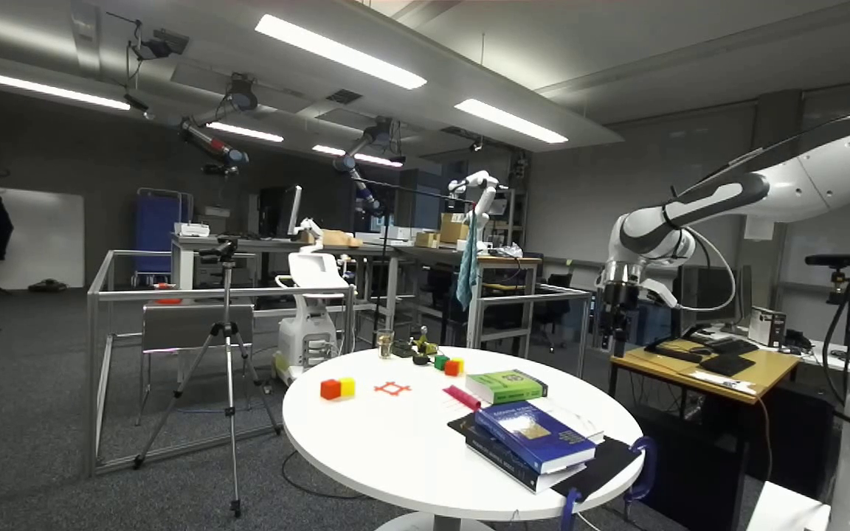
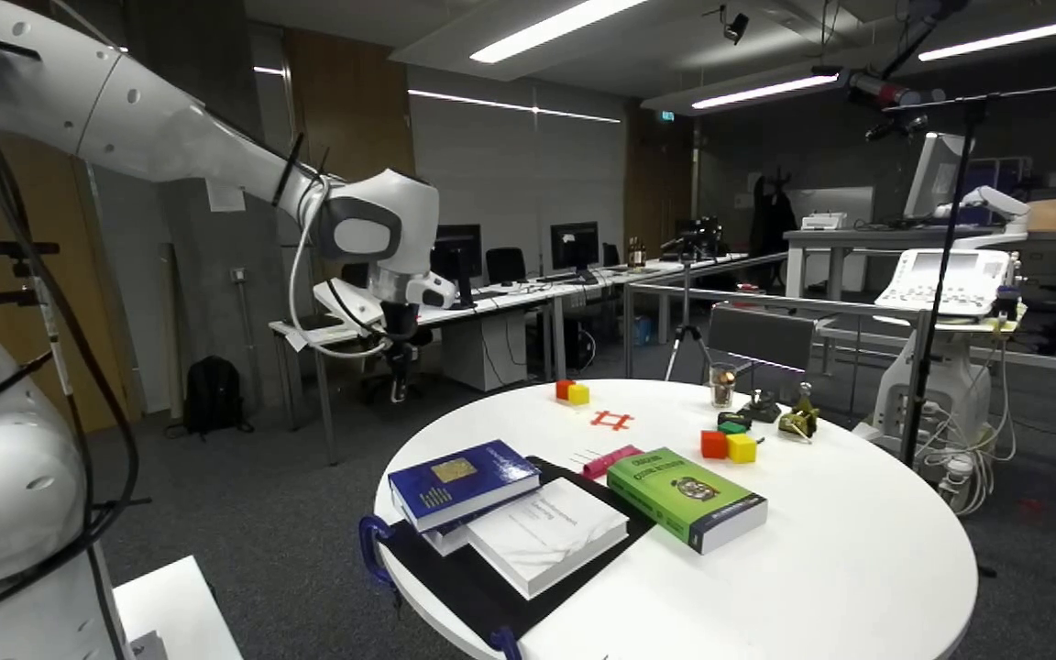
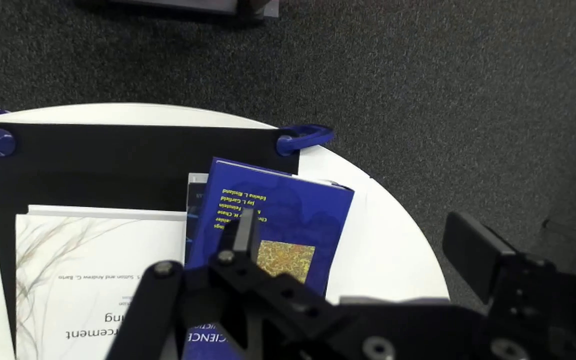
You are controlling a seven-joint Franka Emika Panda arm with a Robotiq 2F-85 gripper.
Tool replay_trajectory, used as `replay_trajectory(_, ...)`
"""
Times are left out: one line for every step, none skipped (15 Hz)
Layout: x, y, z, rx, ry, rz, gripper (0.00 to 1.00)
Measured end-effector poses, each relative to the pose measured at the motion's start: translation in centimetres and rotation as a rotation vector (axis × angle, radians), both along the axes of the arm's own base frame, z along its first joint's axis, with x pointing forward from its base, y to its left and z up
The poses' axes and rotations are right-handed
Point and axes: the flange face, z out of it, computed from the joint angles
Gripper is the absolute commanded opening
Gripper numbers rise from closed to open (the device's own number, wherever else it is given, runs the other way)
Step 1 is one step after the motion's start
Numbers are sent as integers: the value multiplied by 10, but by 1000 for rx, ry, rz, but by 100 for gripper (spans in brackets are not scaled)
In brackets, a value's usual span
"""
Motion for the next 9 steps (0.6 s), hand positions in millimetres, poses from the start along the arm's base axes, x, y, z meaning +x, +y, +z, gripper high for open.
replay_trajectory(5, -9, -6, 4, 1, 16, 100)
replay_trajectory(10, -17, -10, 7, 1, 31, 100)
replay_trajectory(16, -24, -15, 8, 2, 45, 100)
replay_trajectory(23, -30, -18, 7, 0, 56, 100)
replay_trajectory(30, -34, -21, 2, -7, 65, 100)
replay_trajectory(38, -39, -22, -8, -17, 79, 100)
replay_trajectory(46, -43, -21, -34, -22, 105, 100)
replay_trajectory(54, -47, -20, -76, -21, 132, 100)
replay_trajectory(62, -50, -18, -113, -19, 158, 100)
